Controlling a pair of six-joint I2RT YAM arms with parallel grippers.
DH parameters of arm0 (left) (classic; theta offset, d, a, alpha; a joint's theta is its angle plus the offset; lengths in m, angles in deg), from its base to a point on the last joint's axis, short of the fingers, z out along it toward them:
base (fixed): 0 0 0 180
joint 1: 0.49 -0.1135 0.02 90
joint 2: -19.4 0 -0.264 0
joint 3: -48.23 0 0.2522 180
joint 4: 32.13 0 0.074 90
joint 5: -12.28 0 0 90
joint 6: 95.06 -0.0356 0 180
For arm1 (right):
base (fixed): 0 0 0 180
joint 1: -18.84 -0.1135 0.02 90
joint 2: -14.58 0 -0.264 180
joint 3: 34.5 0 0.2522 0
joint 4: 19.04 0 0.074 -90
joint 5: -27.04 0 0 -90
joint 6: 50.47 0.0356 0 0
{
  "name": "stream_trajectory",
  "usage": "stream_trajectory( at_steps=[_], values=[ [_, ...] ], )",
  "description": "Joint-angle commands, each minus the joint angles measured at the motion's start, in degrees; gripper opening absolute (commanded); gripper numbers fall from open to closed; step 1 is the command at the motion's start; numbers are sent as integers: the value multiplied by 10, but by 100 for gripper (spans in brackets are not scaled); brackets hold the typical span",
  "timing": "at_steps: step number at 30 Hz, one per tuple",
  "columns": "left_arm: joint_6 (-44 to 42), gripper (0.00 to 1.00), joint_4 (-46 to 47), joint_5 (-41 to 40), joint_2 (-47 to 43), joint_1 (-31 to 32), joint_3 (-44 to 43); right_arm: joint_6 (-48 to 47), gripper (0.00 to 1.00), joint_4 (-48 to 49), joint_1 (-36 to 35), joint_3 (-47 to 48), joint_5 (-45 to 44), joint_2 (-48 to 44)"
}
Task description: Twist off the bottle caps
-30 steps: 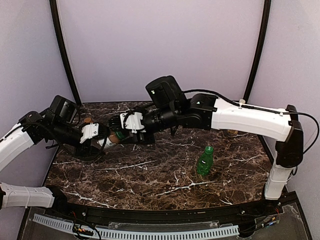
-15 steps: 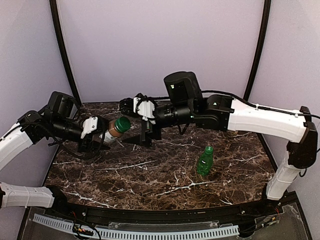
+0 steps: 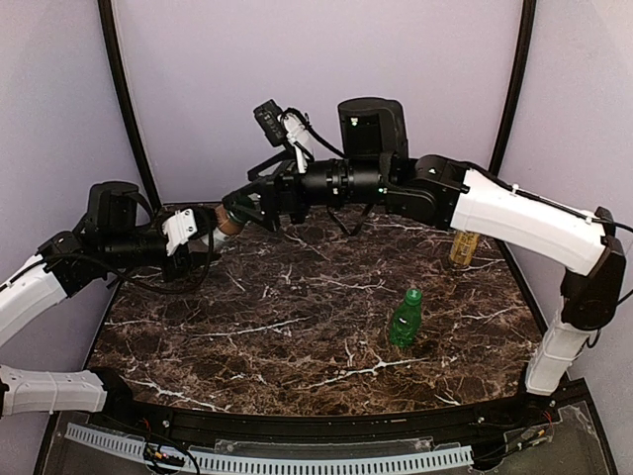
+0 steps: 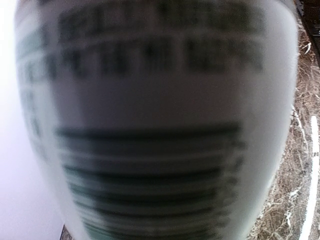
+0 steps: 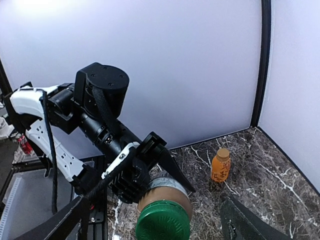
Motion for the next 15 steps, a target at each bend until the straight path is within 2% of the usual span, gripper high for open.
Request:
stream_trajectory(
  at_steps=[1, 5, 10, 12, 13, 15],
  values=[
    [14, 2, 64, -79, 1, 2, 10, 135, 88, 9, 8, 17, -34, 20],
    [14, 2, 67, -88, 3, 2, 9, 176, 80, -6, 8, 25, -78, 33],
    [12, 3, 65, -90, 5, 2, 9, 188, 71, -47, 8, 64, -72, 57],
    [9, 3, 65, -94, 6, 2, 9, 186, 64, -51, 8, 67, -72, 60],
    [9, 3, 65, -94, 7, 2, 9, 186, 57, -49, 8, 65, -70, 60],
    [7, 3, 65, -91, 7, 2, 9, 186, 52, -45, 9, 67, -61, 61]
  ],
)
